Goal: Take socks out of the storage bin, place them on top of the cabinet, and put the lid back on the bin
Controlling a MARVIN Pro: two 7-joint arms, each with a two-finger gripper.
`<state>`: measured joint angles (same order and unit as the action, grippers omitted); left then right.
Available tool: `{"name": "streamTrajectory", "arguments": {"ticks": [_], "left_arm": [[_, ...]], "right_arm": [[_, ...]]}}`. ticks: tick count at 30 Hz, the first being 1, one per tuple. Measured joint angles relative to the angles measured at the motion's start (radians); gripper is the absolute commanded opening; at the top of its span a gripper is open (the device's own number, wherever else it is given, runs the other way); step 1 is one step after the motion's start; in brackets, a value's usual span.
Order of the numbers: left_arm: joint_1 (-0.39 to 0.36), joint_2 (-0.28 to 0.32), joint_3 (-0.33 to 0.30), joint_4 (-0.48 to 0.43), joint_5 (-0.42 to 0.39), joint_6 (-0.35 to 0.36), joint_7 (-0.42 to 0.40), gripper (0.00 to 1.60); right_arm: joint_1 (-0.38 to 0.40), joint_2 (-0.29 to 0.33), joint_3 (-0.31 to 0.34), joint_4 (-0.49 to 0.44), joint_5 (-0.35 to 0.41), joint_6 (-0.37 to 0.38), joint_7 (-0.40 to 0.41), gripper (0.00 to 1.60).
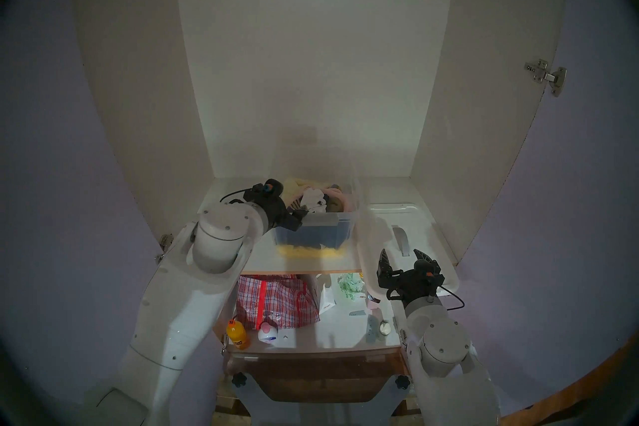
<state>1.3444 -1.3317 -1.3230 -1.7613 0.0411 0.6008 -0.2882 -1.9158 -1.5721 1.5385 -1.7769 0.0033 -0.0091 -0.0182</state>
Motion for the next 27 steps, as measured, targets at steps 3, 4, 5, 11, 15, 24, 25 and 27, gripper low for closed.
{"name": "streamTrajectory", "arguments": {"ticks": [3,4,5,11,15,24,25,27], "left_arm": [[-0.059,-0.044,-0.001,0.063,0.023,-0.003,-0.009,1.60],[-0.076,-0.057,-0.003,0.092,0.031,-0.004,-0.011,1.60],[-0.092,-0.067,-0.003,0.118,0.038,-0.004,-0.014,1.60],[-0.191,-0.097,0.029,0.210,0.121,-0.002,-0.023,1.60],[-0.268,-0.119,0.060,0.347,0.228,-0.010,-0.011,1.60],[-0.407,-0.145,0.086,0.561,0.314,-0.024,-0.027,1.60],[-0.423,-0.147,0.088,0.564,0.311,-0.024,-0.032,1.60],[-0.459,-0.148,0.092,0.567,0.301,-0.023,-0.061,1.60]], "right_arm": [[0.000,0.000,0.000,0.001,0.000,0.000,0.000,1.60],[0.000,0.000,0.000,0.001,0.000,0.000,0.000,1.60],[0.000,0.000,0.000,0.001,0.000,0.000,0.000,1.60],[0.001,0.000,0.000,0.003,0.000,0.000,0.000,1.60],[0.001,0.000,0.000,0.003,0.000,0.000,0.000,1.60],[0.000,0.000,0.000,0.002,0.000,0.000,0.000,1.60],[0.000,0.000,0.000,0.002,0.000,0.000,0.000,1.60],[0.000,0.000,0.000,0.002,0.000,0.000,0.000,1.60]]}}
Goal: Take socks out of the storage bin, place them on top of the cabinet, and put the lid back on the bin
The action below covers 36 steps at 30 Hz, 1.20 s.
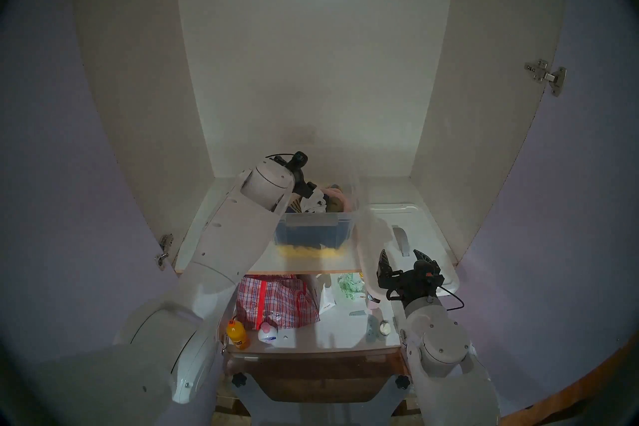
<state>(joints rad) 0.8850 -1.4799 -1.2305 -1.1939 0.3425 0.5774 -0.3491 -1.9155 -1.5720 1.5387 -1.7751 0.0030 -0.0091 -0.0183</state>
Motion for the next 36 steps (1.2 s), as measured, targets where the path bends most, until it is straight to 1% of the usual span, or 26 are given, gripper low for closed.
{"name": "streamTrajectory", "arguments": {"ticks": [2,3,4,6,8,10,12,17,21,23,24,27,31,33,36], "left_arm": [[-0.031,0.001,0.012,0.008,-0.004,0.001,-0.038,1.60],[-0.060,0.003,0.032,0.029,-0.007,0.007,-0.084,1.60],[-0.071,0.002,0.037,0.040,-0.008,0.008,-0.107,1.60],[-0.114,-0.002,0.044,0.089,-0.009,0.019,-0.198,1.60],[-0.151,-0.009,0.045,0.149,-0.006,0.028,-0.249,1.60],[-0.188,-0.013,0.059,0.221,0.005,0.034,-0.280,1.60],[-0.224,-0.025,0.072,0.302,0.014,0.039,-0.280,1.60],[-0.297,-0.043,0.074,0.451,0.018,0.037,-0.271,1.60],[-0.363,-0.075,0.089,0.575,0.029,0.027,-0.252,1.60],[-0.399,-0.097,0.095,0.641,0.032,-0.003,-0.243,1.60],[-0.430,-0.112,0.098,0.698,0.033,-0.044,-0.238,1.60],[-0.451,-0.128,0.102,0.755,0.033,-0.082,-0.236,1.60],[-0.480,-0.163,0.137,0.875,0.045,-0.097,-0.229,1.60],[-0.487,-0.179,0.138,0.941,0.046,-0.111,-0.216,1.60],[-0.488,-0.187,0.123,1.032,0.039,-0.145,-0.194,1.60]], "right_arm": [[0.000,0.000,0.000,0.000,0.000,0.000,0.000,1.60],[0.000,0.000,0.000,-0.001,0.000,0.000,0.000,1.60],[0.000,0.000,0.000,-0.001,0.000,0.000,0.000,1.60],[-0.001,0.000,0.000,-0.001,0.000,0.000,0.000,1.60],[-0.001,0.000,0.000,-0.001,0.000,0.000,0.000,1.60],[-0.001,0.000,0.000,-0.001,0.000,0.000,0.000,1.60],[-0.001,0.000,0.000,-0.001,0.000,0.000,0.000,1.60],[-0.001,0.000,0.000,-0.001,0.000,0.000,0.000,1.60],[-0.001,0.000,0.000,-0.001,0.000,0.000,0.000,1.60],[-0.001,0.000,0.000,-0.002,0.000,0.000,0.000,1.60],[-0.001,0.000,0.000,-0.002,0.000,0.000,0.000,1.60],[-0.001,0.000,0.000,-0.002,0.000,0.000,0.000,1.60],[-0.002,0.000,0.000,-0.003,0.000,0.000,0.000,1.60],[-0.002,0.000,0.000,-0.003,0.000,0.000,0.000,1.60],[-0.002,0.000,0.000,-0.003,0.000,0.000,0.000,1.60]]}}
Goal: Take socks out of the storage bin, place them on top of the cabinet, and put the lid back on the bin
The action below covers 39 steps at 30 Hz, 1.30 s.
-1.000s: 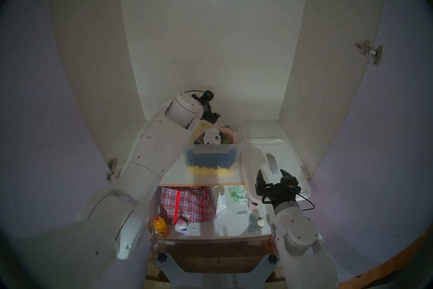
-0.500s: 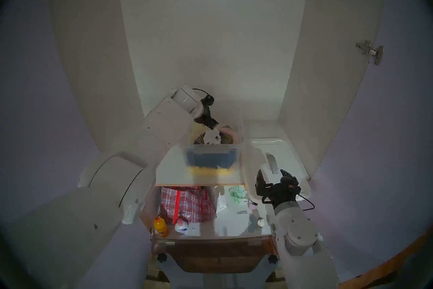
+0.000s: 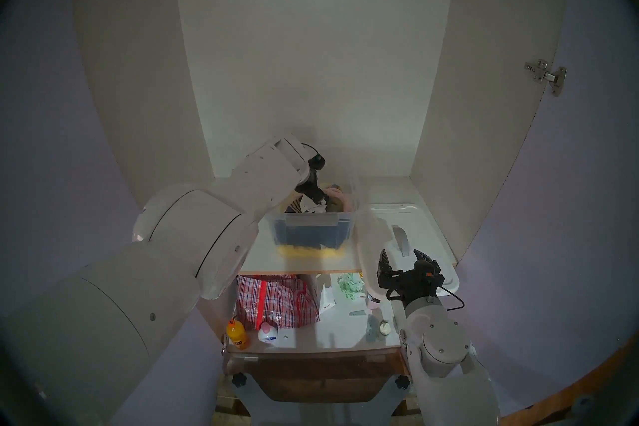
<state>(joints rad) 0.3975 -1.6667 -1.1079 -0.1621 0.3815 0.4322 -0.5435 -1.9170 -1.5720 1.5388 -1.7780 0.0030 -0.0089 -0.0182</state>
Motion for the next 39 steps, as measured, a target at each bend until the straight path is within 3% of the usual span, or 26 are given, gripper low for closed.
{"name": "streamTrajectory", "arguments": {"ticks": [3,20,21,22,23,31,39], "left_arm": [[0.007,0.001,-0.008,0.040,-0.003,-0.011,0.005,1.60],[0.014,-0.010,-0.025,0.031,-0.012,-0.053,0.049,1.60],[0.015,-0.010,-0.026,0.031,-0.012,-0.056,0.052,0.98],[0.018,-0.011,-0.029,0.030,-0.013,-0.060,0.060,0.98],[0.020,-0.011,-0.030,0.030,-0.014,-0.062,0.066,0.00],[0.038,-0.013,-0.053,0.029,-0.026,-0.095,0.114,0.00],[0.051,0.001,-0.143,0.007,-0.052,-0.162,0.278,0.00]], "right_arm": [[0.000,0.000,0.000,0.000,0.000,0.000,0.000,1.60],[0.000,0.000,0.000,0.001,0.000,0.000,0.000,1.60],[0.000,0.000,0.000,0.001,0.000,0.000,0.000,1.60],[0.000,0.000,0.000,0.001,0.000,0.000,0.000,1.60],[0.000,0.000,0.000,0.001,0.000,0.000,0.000,1.60],[0.000,0.000,0.000,0.001,0.000,0.000,0.000,1.60],[0.000,0.000,0.000,0.001,0.000,0.000,0.000,1.60]]}}
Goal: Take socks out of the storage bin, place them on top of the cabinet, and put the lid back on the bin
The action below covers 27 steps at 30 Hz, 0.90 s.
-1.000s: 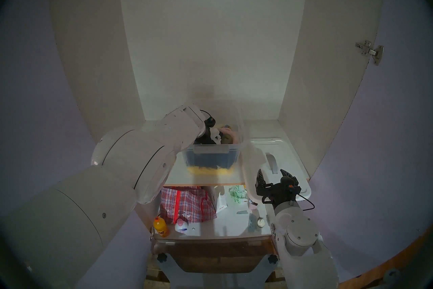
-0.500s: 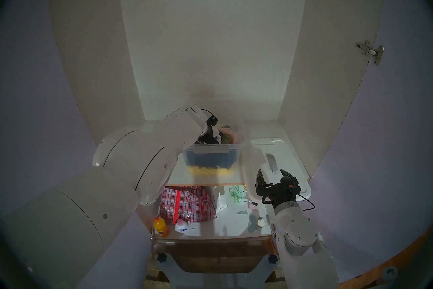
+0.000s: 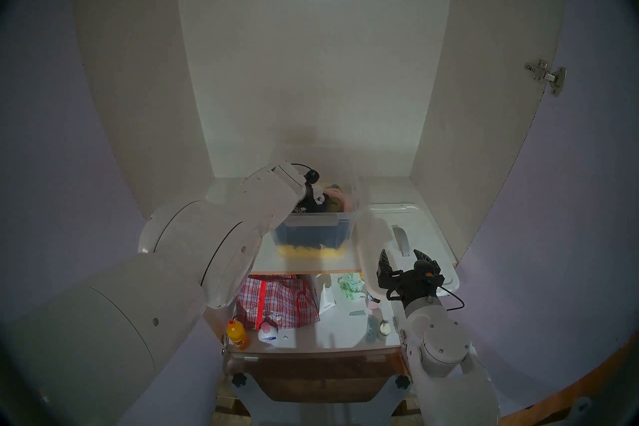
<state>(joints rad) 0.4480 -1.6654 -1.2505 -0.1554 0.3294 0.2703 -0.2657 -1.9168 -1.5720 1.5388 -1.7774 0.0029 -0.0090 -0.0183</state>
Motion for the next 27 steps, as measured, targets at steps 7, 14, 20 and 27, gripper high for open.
{"name": "streamTrajectory", "arguments": {"ticks": [7,14,20,27], "left_arm": [[-0.005,0.019,-0.032,-0.044,-0.009,-0.058,0.040,0.00],[-0.022,0.037,-0.035,-0.108,-0.008,-0.097,0.069,0.00],[-0.024,0.066,-0.025,-0.155,0.007,-0.103,0.102,0.00],[0.004,0.182,-0.022,-0.194,0.025,-0.096,0.142,0.00]], "right_arm": [[0.001,0.000,0.000,0.002,0.000,0.000,0.000,1.60],[0.002,0.000,0.000,0.005,0.000,0.000,0.000,1.60],[0.003,0.000,0.000,0.008,0.000,0.000,0.000,1.60],[0.005,0.000,0.000,0.012,0.000,0.000,0.000,1.60]]}}
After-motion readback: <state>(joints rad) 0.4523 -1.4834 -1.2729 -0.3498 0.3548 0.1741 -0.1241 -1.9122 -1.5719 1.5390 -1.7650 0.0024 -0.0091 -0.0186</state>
